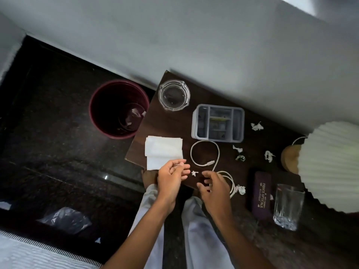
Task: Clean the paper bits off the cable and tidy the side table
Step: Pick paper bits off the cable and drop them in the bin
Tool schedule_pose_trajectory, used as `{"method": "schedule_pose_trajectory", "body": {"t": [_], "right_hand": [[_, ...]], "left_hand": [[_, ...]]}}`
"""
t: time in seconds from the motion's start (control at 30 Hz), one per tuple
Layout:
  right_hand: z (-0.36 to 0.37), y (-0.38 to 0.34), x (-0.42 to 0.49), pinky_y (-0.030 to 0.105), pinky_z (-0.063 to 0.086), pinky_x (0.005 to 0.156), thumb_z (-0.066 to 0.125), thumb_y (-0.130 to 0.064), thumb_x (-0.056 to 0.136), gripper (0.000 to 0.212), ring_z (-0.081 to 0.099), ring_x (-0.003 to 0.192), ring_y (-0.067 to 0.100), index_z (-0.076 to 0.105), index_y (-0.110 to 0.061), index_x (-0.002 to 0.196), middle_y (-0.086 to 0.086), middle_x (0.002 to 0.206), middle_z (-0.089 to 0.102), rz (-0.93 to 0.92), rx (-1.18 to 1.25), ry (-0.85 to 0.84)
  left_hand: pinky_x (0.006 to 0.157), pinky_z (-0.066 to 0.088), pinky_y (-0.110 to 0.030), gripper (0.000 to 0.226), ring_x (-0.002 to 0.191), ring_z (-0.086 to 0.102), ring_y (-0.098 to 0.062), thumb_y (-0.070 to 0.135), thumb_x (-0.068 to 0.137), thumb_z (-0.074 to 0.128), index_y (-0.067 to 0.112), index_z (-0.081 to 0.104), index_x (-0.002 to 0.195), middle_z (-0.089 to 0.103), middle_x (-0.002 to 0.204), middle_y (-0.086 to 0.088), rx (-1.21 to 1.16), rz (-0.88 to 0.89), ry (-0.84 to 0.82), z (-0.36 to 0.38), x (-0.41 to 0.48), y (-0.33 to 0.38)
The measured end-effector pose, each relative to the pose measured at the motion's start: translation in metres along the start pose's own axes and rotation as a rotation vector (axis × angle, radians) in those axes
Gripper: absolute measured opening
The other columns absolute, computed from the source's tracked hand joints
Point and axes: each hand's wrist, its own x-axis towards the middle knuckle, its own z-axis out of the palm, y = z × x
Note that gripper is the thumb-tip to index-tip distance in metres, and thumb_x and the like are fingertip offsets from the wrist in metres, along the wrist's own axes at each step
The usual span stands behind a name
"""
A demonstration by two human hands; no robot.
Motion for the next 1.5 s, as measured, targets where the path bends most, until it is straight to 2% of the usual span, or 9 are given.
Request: {"method": "schedule_pose_trajectory", "body": {"t": [0.13,0.3,0.47,0.53,0.67,0.93,1.03,1.2,1.5], "right_hand": [[0.007,-0.004,0.005,0.006,0.052,0.067,0.078,-0.006,0.084,0.031,0.064,0.086,0.012,0.069,-0.009,0.113,0.003,0.107,0.064,-0.094,0.004,-0.019],[0.013,-0.005,0.015,0.029,0.057,0.077,0.076,-0.01,0.086,0.022,0.065,0.082,0.015,0.071,-0.008,0.107,0.006,0.103,0.065,-0.172,-0.037,0.015],[0.014,-0.001,0.024,0.018,0.044,0.073,0.072,-0.007,0.088,0.005,0.064,0.079,0.019,0.073,-0.008,0.092,0.005,0.089,0.068,-0.222,-0.104,0.009],[0.013,-0.003,0.025,0.02,0.046,0.072,0.072,-0.006,0.087,0.003,0.064,0.077,0.019,0.074,-0.008,0.089,0.005,0.086,0.069,-0.224,-0.086,0.008],[0.006,-0.014,0.025,0.007,0.043,0.069,0.074,-0.012,0.087,0.003,0.064,0.072,0.007,0.074,-0.015,0.085,-0.003,0.083,0.07,-0.202,0.037,0.066],[-0.001,-0.046,0.019,0.023,0.055,0.074,0.073,-0.014,0.088,0.005,0.066,0.081,0.003,0.075,-0.018,0.09,-0.008,0.086,0.071,-0.214,0.124,0.048],[0.002,-0.061,0.021,0.018,0.055,0.073,0.073,-0.012,0.088,0.008,0.067,0.08,0.002,0.075,-0.018,0.092,-0.008,0.087,0.072,-0.212,0.15,0.023],[0.01,-0.089,0.03,0.006,0.05,0.069,0.074,-0.004,0.086,0.016,0.069,0.079,-0.001,0.074,-0.014,0.097,-0.008,0.085,0.074,-0.144,0.325,-0.044],[0.031,-0.125,0.046,0.009,0.052,0.07,0.072,-0.001,0.086,0.022,0.068,0.084,0.006,0.074,-0.015,0.103,-0.003,0.093,0.074,-0.052,0.411,-0.086]], "left_hand": [[0.074,0.058,-0.022,0.015,0.08,0.073,-0.009,0.01,0.101,0.058,0.016,0.072,0.1,0.078,0.094,-0.007,0.01,-0.007,0.034,0.004,-0.001,-0.009],[0.075,0.059,-0.023,0.014,0.082,0.075,-0.01,0.01,0.1,0.059,0.015,0.073,0.102,0.079,0.092,-0.005,0.007,-0.002,0.063,0.005,0.001,-0.012],[0.073,0.058,-0.021,0.014,0.079,0.074,-0.008,0.009,0.1,0.06,0.016,0.072,0.099,0.078,0.089,-0.004,-0.004,0.012,0.077,0.003,0.005,-0.011],[0.075,0.058,-0.022,0.012,0.083,0.074,-0.01,0.01,0.099,0.061,0.016,0.072,0.101,0.079,0.091,-0.005,0.002,0.017,0.082,0.002,0.005,-0.011],[0.083,0.061,-0.026,0.012,0.09,0.076,-0.014,0.011,0.097,0.065,0.017,0.075,0.103,0.079,0.095,-0.005,0.072,0.055,0.073,-0.001,0.0,-0.01],[0.083,0.062,-0.029,0.015,0.091,0.076,-0.016,0.017,0.096,0.069,0.014,0.081,0.103,0.081,0.095,-0.003,0.023,0.078,0.014,-0.004,-0.012,0.0],[0.075,0.062,-0.022,0.012,0.082,0.077,-0.013,0.016,0.094,0.071,0.016,0.082,0.098,0.082,0.09,-0.002,-0.066,0.053,0.009,-0.011,-0.009,0.011],[0.075,0.063,-0.027,0.005,0.08,0.077,-0.017,0.013,0.088,0.078,0.012,0.082,0.09,0.081,0.085,-0.005,-0.11,0.049,0.052,-0.029,0.01,0.029],[0.067,0.059,-0.02,0.008,0.078,0.079,-0.02,0.003,0.081,0.082,0.011,0.081,0.082,0.08,0.08,-0.015,-0.184,0.063,0.069,-0.068,0.049,0.071]]}}
